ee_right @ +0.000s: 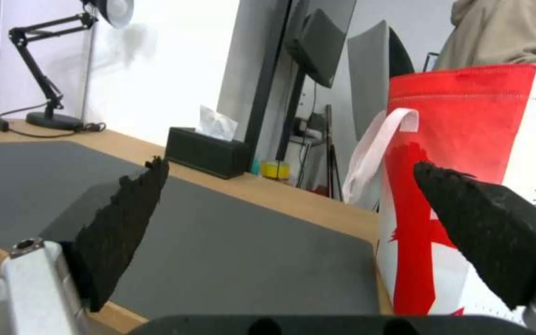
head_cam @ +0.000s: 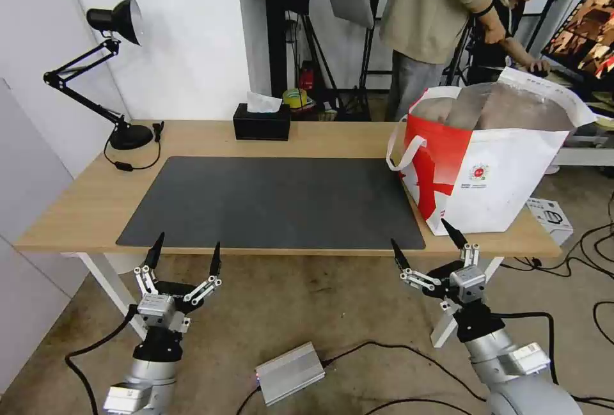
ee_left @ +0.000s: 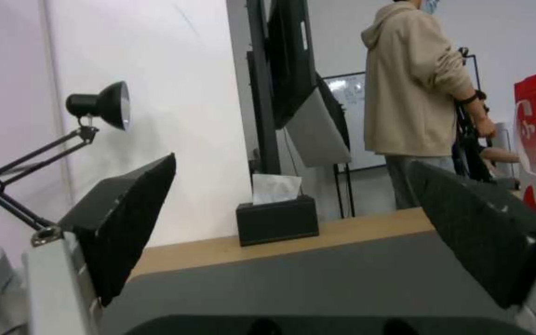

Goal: Pick up the trash from the table and place it into the takeout bag.

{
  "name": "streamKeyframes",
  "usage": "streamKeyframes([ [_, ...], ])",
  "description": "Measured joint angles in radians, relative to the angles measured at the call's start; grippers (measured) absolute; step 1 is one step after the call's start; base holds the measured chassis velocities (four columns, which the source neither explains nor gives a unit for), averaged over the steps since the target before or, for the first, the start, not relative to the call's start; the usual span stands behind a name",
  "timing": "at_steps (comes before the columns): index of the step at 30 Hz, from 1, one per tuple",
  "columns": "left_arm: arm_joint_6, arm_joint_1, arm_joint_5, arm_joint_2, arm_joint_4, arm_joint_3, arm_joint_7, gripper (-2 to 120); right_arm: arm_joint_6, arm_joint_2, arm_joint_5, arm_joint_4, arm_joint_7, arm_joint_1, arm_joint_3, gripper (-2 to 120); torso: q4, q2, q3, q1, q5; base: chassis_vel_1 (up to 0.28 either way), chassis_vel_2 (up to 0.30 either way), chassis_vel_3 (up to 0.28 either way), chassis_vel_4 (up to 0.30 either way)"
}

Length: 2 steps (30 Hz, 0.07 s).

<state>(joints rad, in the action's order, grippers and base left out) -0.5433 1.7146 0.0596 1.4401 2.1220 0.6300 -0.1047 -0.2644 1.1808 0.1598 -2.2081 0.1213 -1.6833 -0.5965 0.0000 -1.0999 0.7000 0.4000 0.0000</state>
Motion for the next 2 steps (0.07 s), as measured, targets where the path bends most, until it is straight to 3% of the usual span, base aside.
streamKeyframes([
  [2, 0.0, 0.0, 0.0, 0.0, 0.0, 0.0, 0.0, 100, 0.0, 0.0, 0.0, 0.0, 0.0, 0.0, 0.0, 100, 0.0, 0.0, 0.0, 0.0, 0.0, 0.0, 0.0, 0.0, 0.0],
])
